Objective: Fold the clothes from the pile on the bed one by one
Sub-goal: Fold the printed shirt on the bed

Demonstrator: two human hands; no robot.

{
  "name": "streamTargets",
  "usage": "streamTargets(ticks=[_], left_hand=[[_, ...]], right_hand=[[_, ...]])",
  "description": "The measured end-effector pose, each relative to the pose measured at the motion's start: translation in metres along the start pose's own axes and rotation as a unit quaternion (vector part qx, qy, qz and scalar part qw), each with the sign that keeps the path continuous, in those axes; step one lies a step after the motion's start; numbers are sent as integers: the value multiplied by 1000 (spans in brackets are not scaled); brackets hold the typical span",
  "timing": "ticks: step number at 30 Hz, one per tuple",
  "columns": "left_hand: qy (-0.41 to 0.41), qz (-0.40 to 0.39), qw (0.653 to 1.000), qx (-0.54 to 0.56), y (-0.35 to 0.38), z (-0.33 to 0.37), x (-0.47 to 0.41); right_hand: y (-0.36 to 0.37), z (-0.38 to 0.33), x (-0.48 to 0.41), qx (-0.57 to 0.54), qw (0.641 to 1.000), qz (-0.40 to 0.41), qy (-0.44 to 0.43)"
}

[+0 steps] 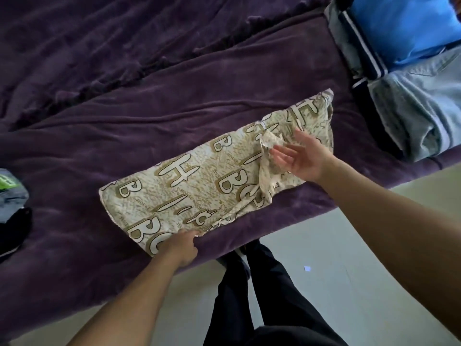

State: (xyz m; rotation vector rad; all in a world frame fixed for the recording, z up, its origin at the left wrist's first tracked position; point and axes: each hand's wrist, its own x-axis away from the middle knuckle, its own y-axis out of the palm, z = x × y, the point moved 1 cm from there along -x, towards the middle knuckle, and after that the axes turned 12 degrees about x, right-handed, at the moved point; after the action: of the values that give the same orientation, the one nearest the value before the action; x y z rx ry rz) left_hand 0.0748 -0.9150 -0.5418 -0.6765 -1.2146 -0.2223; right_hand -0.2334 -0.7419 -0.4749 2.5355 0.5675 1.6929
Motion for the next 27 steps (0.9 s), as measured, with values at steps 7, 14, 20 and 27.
streamTargets(ticks=[7,14,20,27], left_hand=[[-11,49,998,24,4,-10,-6],[-20,33,999,24,6,-12,-15],[84,166,982,33,-30,54,-20],[240,100,951,171,-41,189,-60]], right_hand=[[25,35,-29,696,621,221,-285],[3,90,-74,912,394,20,-107],[-14,13,-50,711,617,196,-274],[-91,-44,-78,484,798,354,-62]])
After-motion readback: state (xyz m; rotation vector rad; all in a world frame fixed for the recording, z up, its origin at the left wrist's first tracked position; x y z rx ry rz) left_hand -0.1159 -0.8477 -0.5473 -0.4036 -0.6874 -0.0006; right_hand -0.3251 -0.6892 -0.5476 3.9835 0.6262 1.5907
